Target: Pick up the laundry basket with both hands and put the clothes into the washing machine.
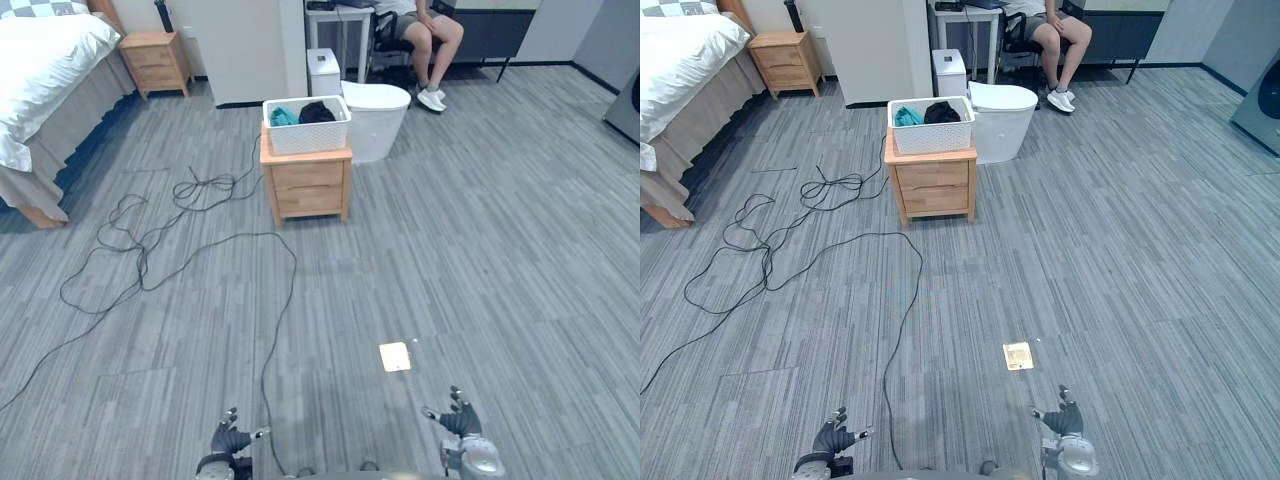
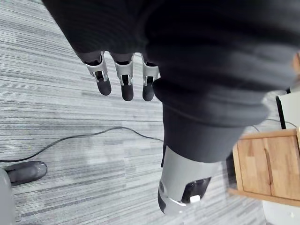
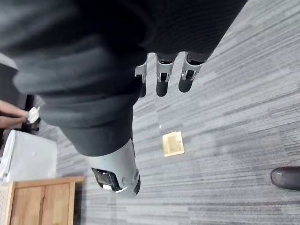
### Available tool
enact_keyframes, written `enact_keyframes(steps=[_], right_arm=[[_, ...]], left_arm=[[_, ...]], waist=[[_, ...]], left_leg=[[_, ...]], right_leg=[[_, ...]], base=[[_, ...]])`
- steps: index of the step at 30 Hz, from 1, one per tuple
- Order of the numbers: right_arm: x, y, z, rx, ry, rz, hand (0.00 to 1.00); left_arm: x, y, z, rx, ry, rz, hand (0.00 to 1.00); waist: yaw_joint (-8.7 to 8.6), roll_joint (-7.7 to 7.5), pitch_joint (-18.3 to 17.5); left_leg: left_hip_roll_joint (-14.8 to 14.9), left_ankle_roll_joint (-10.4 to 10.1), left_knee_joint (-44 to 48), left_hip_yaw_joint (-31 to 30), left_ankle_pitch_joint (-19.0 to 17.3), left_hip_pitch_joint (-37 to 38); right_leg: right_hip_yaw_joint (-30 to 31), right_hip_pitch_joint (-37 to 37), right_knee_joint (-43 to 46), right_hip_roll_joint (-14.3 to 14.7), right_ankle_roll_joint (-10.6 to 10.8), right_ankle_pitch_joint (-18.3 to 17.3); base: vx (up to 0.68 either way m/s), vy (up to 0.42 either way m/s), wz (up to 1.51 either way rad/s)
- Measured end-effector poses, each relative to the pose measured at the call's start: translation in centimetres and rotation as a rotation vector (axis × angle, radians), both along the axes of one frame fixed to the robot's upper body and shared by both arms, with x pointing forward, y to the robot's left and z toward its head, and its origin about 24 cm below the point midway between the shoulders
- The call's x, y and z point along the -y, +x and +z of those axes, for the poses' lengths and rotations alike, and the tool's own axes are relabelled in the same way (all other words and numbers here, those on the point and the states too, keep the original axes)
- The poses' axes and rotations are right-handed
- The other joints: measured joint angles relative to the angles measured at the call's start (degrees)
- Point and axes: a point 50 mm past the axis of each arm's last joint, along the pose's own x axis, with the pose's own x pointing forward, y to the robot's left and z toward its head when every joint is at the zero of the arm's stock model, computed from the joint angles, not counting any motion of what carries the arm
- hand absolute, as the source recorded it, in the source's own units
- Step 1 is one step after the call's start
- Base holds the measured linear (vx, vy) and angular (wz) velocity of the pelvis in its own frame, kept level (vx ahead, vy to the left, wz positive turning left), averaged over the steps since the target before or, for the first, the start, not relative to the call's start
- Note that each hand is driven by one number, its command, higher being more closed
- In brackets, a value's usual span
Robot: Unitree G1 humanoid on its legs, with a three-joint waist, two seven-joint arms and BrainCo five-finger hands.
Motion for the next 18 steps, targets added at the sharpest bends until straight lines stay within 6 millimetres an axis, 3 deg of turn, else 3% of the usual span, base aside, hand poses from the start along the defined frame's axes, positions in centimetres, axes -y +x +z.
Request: enact_keyframes(steps=[8, 18], right_arm=[[2.2, -1.2, 0.0, -0.015, -0.012, -0.143, 0.00], [3.3, 0.5, 0.9, 0.041, -0.028, -0.173, 0.00]], left_arm=[[-2.0, -0.7, 0.3, -0.005, 0.034, 0.071, 0.00], [-3.2, -0.2, 1.0, 0.030, 0.066, 0.087, 0.00]], waist=[[-0.02, -0.32, -0.18], [0.04, -0.25, 0.07]], left_leg=[[-0.17, -0.03, -0.88, 0.06, 0.52, -0.46], [-0.21, -0.04, -0.80, -1.29, 0.49, -1.51]], right_leg=[[-0.26, 0.09, -1.82, -0.05, -0.15, 1.12], [-2.28, -0.08, -1.75, -0.14, -0.25, 1.18]], base=[[0.01, -0.005, 0.00], [0.06, -0.008, 0.08]])
